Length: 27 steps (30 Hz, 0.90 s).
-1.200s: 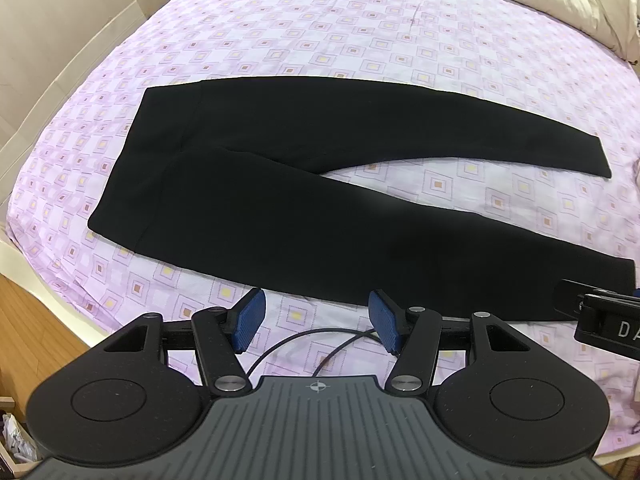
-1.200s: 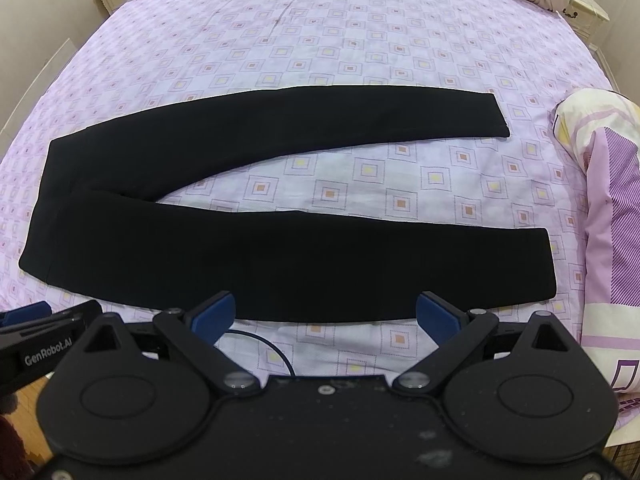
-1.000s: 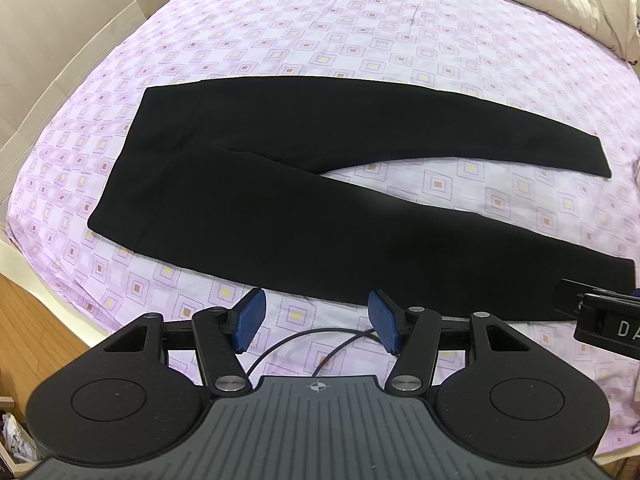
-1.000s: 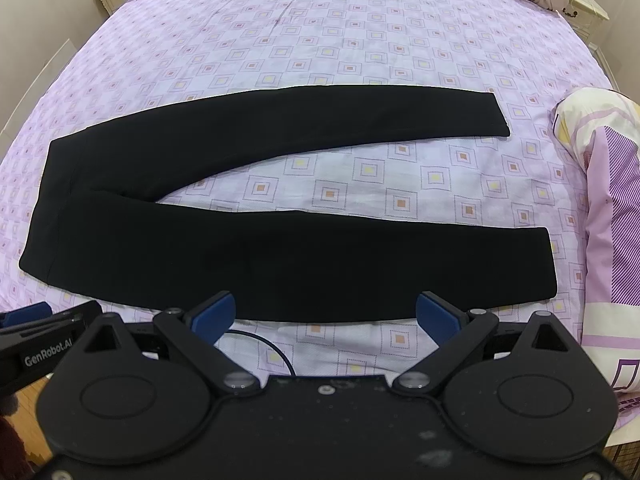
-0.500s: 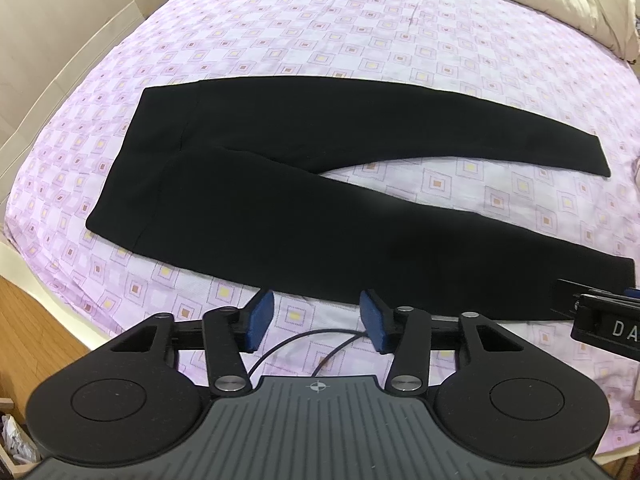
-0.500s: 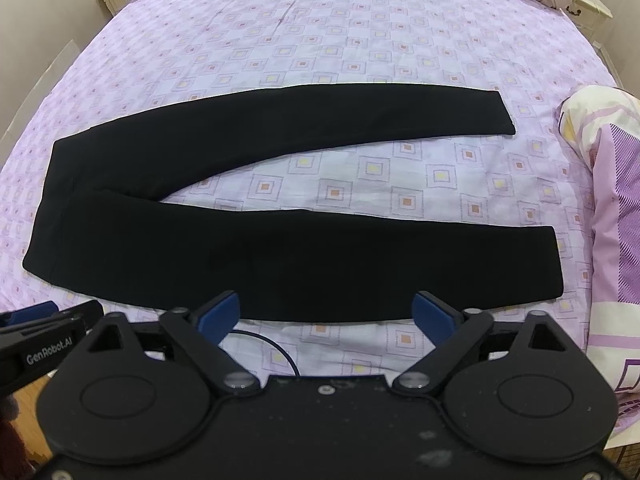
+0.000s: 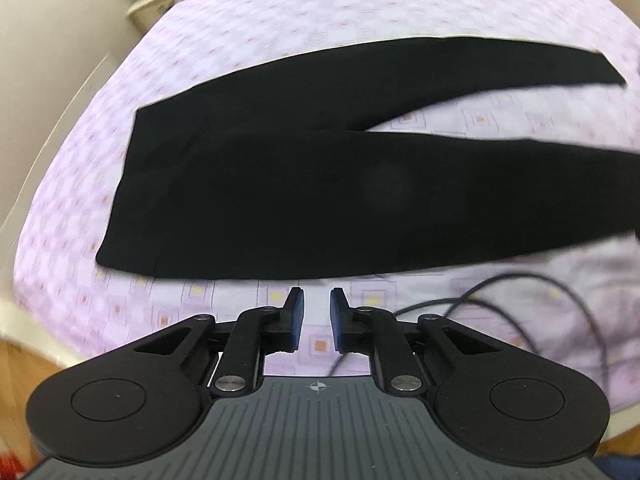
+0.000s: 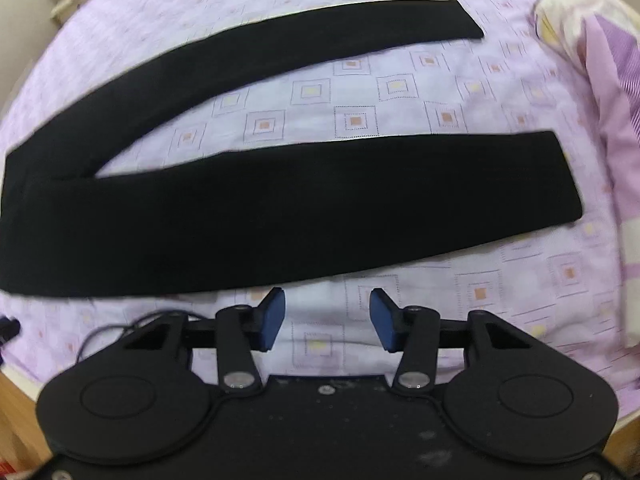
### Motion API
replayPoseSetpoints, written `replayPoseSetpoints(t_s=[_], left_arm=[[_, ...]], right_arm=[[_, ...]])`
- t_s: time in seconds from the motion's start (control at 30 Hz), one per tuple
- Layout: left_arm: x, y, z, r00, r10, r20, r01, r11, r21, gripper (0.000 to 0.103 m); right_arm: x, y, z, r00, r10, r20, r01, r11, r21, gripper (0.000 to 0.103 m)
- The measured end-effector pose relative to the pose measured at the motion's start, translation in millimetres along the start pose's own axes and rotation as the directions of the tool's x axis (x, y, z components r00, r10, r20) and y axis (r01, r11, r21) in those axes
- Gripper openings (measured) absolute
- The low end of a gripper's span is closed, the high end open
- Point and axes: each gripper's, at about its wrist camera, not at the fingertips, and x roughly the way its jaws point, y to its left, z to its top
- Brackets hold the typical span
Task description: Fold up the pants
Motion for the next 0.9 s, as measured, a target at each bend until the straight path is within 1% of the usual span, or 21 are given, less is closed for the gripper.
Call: replayPoseSetpoints(t_s=[0.07,0.1,0.17,0.2,0.23,0.27,0.43,0.47,0.5,0.53,0.57,0.6,0.7,0.8,0.9], left_arm=[[11,0,-1,1.0,0.004,0.0,-0.004,0.997,0.079,0.015],[19,0,-5,1.0,-0.018,-0.014,0.019,0.995,0.1,0.015],[32,2,-8,0.999,-0.041,-0.025,0.045,0.986,0.161,0.015],[36,2,-9,0.998,-0.056,-0.019,0.059,0.981,0.185,0.016],[41,2,-10,0.998,-0.065,-0.018,0.067,0.975,0.214,0.016],[45,2,-11,0.997,-0.076,-0.018,0.078,0.968,0.24,0.016],[57,1,-24,0.989,-0.145,-0.01,0.14,0.925,0.355,0.016],[57,1,-26,0.988,-0.156,-0.009,0.147,0.915,0.376,0.016],[57,0,-29,0.986,-0.169,-0.005,0.156,0.903,0.4,0.016],[57,-3,-33,0.982,-0.187,0.006,0.166,0.887,0.431,0.016],[56,-3,-37,0.98,-0.198,0.013,0.171,0.874,0.456,0.016],[56,-4,-41,0.978,-0.206,0.021,0.17,0.861,0.48,0.016],[55,-7,-51,0.972,-0.232,0.05,0.168,0.822,0.544,0.016],[53,-12,-68,0.963,-0.265,0.049,0.19,0.796,0.575,0.016],[54,-9,-79,0.964,-0.263,0.049,0.183,0.781,0.597,0.016]], right_arm=[[11,-5,-3,1.0,0.009,0.004,-0.009,0.998,0.068,0.053],[15,-6,-3,1.0,0.009,0.004,-0.009,0.995,0.097,0.053],[25,-8,-5,1.0,0.002,0.008,-0.004,0.987,0.158,0.055],[30,-10,-5,1.0,0.005,0.014,-0.007,0.983,0.183,0.057],[36,-12,-6,1.0,0.01,0.021,-0.014,0.975,0.22,0.066],[42,-13,-6,1.0,0.012,0.023,-0.018,0.964,0.264,0.068],[65,-14,-6,0.999,0.008,0.038,-0.024,0.898,0.44,0.068],[66,-13,-4,0.999,-0.009,0.05,-0.016,0.882,0.471,0.059],[65,-12,-2,0.998,-0.01,0.055,-0.018,0.871,0.491,0.047],[66,-12,1,0.999,0.003,0.047,-0.027,0.855,0.518,0.018],[65,-14,4,0.999,0.023,0.047,-0.045,0.834,0.55,0.008],[61,-15,6,0.998,0.025,0.06,-0.055,0.817,0.574,0.008],[42,-13,11,0.994,0.019,0.106,-0.08,0.786,0.613,0.006],[23,-8,15,0.991,0.003,0.136,-0.088,0.778,0.622,0.006],[6,-8,19,0.989,-0.004,0.146,-0.087,0.785,0.613,0.006]])
